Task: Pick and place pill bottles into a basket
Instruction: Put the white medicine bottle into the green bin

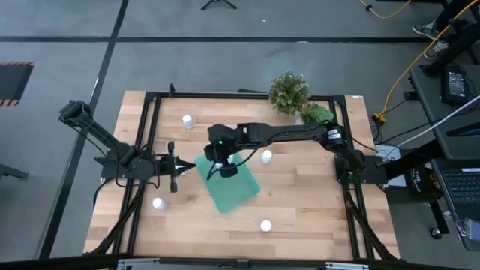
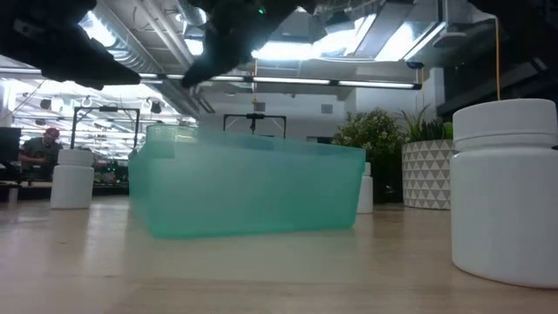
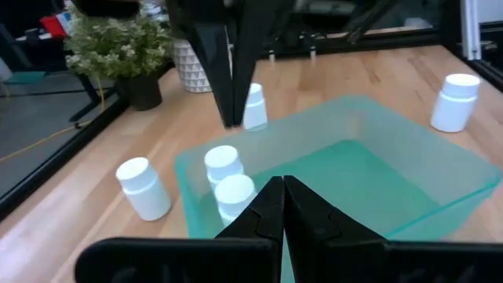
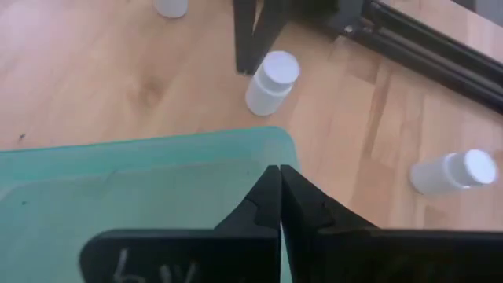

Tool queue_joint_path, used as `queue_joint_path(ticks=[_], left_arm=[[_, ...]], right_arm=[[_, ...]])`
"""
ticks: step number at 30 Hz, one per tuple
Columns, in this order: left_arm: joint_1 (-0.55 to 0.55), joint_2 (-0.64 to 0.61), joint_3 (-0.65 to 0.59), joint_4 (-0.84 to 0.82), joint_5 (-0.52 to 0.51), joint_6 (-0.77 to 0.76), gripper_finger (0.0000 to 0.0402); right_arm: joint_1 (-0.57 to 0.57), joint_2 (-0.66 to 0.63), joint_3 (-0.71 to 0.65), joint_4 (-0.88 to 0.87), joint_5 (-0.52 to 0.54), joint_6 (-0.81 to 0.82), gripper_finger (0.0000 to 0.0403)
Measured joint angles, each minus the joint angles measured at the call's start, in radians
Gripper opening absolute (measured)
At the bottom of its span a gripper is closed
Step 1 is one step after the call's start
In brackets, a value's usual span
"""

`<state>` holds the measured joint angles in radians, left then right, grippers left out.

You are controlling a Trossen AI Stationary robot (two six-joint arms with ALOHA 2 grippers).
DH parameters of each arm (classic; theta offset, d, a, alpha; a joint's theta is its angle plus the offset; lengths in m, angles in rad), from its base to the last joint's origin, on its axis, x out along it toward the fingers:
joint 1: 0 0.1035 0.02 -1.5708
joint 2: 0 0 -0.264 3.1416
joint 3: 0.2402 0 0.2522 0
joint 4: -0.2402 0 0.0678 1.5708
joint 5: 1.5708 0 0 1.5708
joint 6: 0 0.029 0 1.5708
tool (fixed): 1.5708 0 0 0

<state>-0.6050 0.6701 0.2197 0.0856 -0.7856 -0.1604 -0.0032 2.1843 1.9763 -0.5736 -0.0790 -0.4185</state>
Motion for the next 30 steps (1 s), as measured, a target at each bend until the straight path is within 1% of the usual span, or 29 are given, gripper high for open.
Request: queue_joint_path(ticks=[5, 15, 18, 21, 24, 27, 30], left_arm=[[-0.029, 0.0, 0.0, 0.002, -0.008, -0.01, 0.0002], [-0.03, 0.0, 0.0, 0.017, -0.002, 0.007, 0.0005], [-0.03, 0.0, 0.0, 0.016, -0.002, 0.028, 0.0006], [-0.03, 0.0, 0.0, 0.016, -0.002, 0.034, 0.0006], [-0.03, 0.0, 0.0, 0.018, -0.002, 0.035, 0.0006], [-0.027, 0.0, 0.0, 0.023, -0.014, 0.04, 0.0008], [-0.02, 0.0, 0.0, 0.033, -0.035, 0.043, 0.0022]], right_arm=[[0.0, -0.099, -0.229, 0.204, -0.002, 0.024, 0.0001], [0.0, -0.398, -0.655, 0.541, -0.002, 0.032, 0.0001], [0.0, -0.469, -0.824, 0.684, -0.002, 0.048, 0.0], [0.0, -0.542, -0.979, 0.872, -0.002, 0.053, 0.0], [0.0, -0.611, -1.116, 1.021, -0.001, 0.096, 0.0001], [0.0, -0.685, -1.234, 1.118, -0.001, 0.148, 0.0005], [0.0, -0.742, -1.337, 1.215, 0.0, 0.204, 0.0009]])
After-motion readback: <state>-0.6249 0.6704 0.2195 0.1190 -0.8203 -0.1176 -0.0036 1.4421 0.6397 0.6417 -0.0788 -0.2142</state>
